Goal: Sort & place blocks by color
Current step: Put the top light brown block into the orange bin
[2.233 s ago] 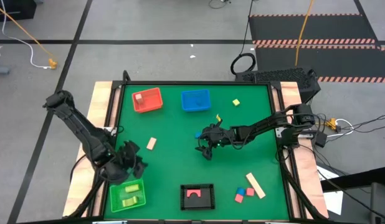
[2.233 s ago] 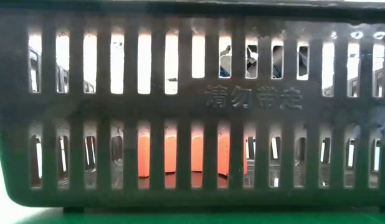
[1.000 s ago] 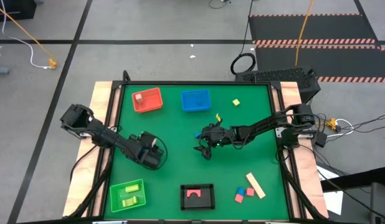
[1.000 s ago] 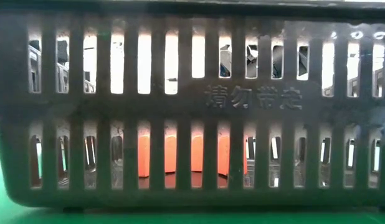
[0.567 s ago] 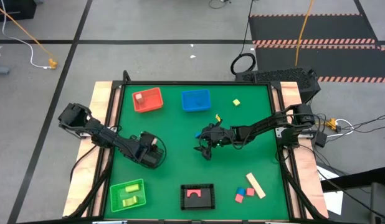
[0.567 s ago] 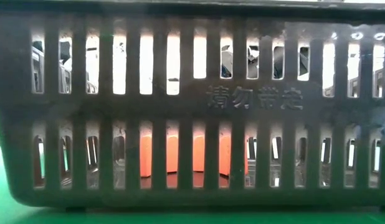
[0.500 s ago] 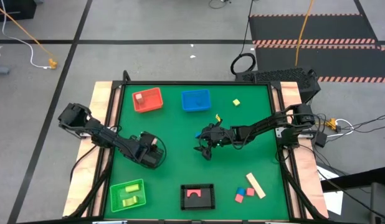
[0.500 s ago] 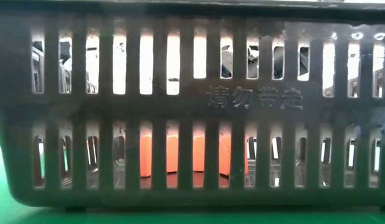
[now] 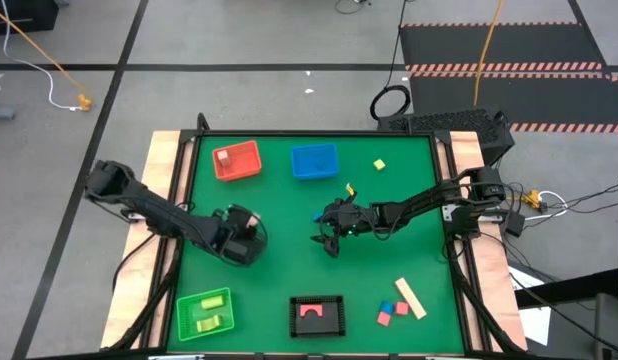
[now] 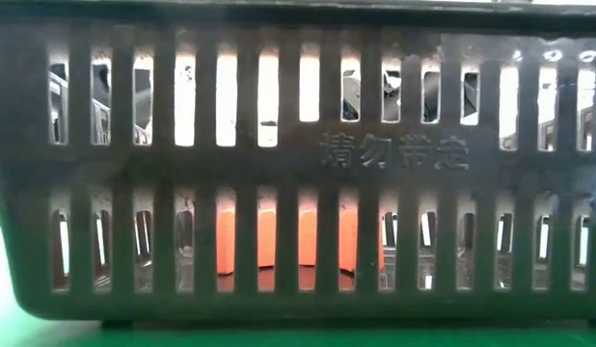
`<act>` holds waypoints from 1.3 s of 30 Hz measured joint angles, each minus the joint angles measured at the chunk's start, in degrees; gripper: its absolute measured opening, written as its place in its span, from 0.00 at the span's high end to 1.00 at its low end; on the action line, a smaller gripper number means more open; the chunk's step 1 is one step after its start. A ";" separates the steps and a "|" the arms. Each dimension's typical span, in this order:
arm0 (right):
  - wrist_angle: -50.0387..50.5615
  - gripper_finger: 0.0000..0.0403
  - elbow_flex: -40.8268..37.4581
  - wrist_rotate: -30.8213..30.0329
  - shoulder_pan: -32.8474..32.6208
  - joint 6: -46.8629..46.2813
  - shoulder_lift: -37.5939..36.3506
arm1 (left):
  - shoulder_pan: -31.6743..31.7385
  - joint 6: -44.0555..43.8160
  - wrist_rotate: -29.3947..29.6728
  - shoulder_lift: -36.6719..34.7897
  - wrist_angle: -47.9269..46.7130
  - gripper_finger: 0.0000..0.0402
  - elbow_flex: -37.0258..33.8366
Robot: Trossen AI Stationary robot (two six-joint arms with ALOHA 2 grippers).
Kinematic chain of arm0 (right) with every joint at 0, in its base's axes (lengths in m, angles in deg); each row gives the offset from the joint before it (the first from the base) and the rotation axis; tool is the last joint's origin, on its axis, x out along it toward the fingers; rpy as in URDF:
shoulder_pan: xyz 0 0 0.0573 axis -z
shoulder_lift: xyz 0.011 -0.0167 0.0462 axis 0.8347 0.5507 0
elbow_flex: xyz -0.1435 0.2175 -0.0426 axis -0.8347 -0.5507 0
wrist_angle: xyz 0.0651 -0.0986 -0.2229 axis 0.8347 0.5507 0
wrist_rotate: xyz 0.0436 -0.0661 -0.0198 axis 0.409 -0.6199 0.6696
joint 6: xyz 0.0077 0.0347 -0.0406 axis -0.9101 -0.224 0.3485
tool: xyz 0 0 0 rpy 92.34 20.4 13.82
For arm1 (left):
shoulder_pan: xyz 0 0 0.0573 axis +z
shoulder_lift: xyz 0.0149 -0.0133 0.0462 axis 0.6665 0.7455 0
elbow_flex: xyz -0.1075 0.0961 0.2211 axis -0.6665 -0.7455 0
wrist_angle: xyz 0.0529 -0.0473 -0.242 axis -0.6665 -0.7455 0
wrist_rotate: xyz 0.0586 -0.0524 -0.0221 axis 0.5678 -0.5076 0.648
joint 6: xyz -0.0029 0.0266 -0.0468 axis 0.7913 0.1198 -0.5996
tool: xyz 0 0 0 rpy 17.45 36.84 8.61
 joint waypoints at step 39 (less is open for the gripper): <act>-10.77 0.27 0.02 -0.22 0.04 -1.28 -0.02 | 48.63 24.52 0.89 -17.52 0.50 0.56 0.02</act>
